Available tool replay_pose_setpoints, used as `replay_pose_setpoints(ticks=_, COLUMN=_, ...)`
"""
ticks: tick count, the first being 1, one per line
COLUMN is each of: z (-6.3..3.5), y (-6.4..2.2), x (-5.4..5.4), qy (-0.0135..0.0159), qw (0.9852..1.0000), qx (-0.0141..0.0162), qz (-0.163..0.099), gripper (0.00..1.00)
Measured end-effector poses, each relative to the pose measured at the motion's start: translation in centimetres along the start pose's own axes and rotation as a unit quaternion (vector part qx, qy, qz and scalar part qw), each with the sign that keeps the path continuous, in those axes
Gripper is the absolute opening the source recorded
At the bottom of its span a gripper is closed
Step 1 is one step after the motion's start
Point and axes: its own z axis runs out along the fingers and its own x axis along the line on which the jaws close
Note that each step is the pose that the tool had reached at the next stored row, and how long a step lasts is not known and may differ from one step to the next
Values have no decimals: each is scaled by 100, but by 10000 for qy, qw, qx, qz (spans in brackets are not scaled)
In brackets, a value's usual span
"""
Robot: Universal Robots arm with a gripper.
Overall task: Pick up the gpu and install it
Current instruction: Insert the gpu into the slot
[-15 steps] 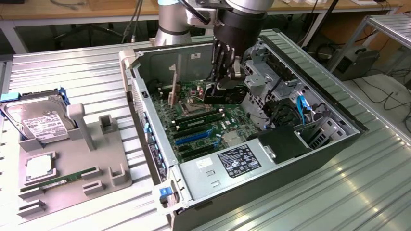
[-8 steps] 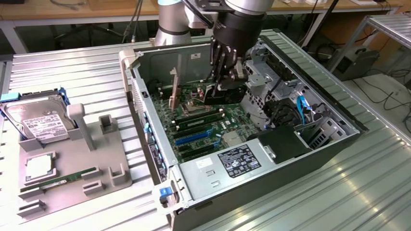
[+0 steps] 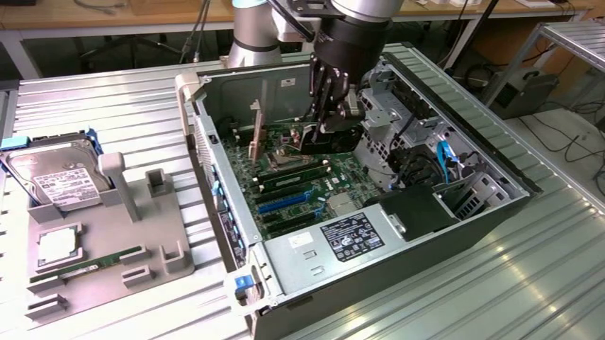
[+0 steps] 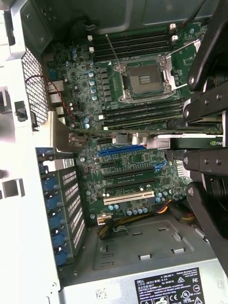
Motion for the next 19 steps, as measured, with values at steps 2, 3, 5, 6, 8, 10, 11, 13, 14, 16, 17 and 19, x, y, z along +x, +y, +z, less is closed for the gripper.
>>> replay_pose_setpoints(ticks=2, z=0, y=0, x=0, qy=0, qw=10000, qx=0, qz=0, gripper=26)
replay_pose_setpoints(ticks=3, z=0, y=0, x=0, qy=1, qw=10000, qx=0, qz=0, gripper=26)
replay_pose_setpoints(ticks=5, z=9, y=0, x=0, qy=-1, qw=10000, qx=0, qz=-3, gripper=26)
replay_pose_setpoints(ticks=6, z=17, y=-1, x=0, qy=-1, qw=10000, qx=1, qz=-7, gripper=26)
replay_pose_setpoints(ticks=8, z=42, y=-2, x=0, qy=0, qw=10000, qx=10, qz=-28, gripper=26)
replay_pose_setpoints(ticks=10, z=65, y=-1, x=1, qy=1, qw=10000, qx=21, qz=-91, gripper=26)
replay_pose_setpoints(ticks=11, z=73, y=-2, x=0, qy=3, qw=9999, qx=25, qz=-138, gripper=26)
replay_pose_setpoints(ticks=13, z=88, y=-3, x=1, qy=7, qw=9997, qx=31, qz=-245, gripper=26)
replay_pose_setpoints(ticks=14, z=101, y=-1, x=1, qy=9, qw=9996, qx=32, qz=-295, gripper=26)
replay_pose_setpoints(ticks=16, z=137, y=13, x=6, qy=12, qw=9994, qx=33, qz=-349, gripper=26)
replay_pose_setpoints(ticks=17, z=151, y=21, x=9, qy=13, qw=9993, qx=33, qz=-363, gripper=26)
replay_pose_setpoints(ticks=19, z=185, y=47, x=16, qy=14, qw=9993, qx=33, qz=-383, gripper=26)
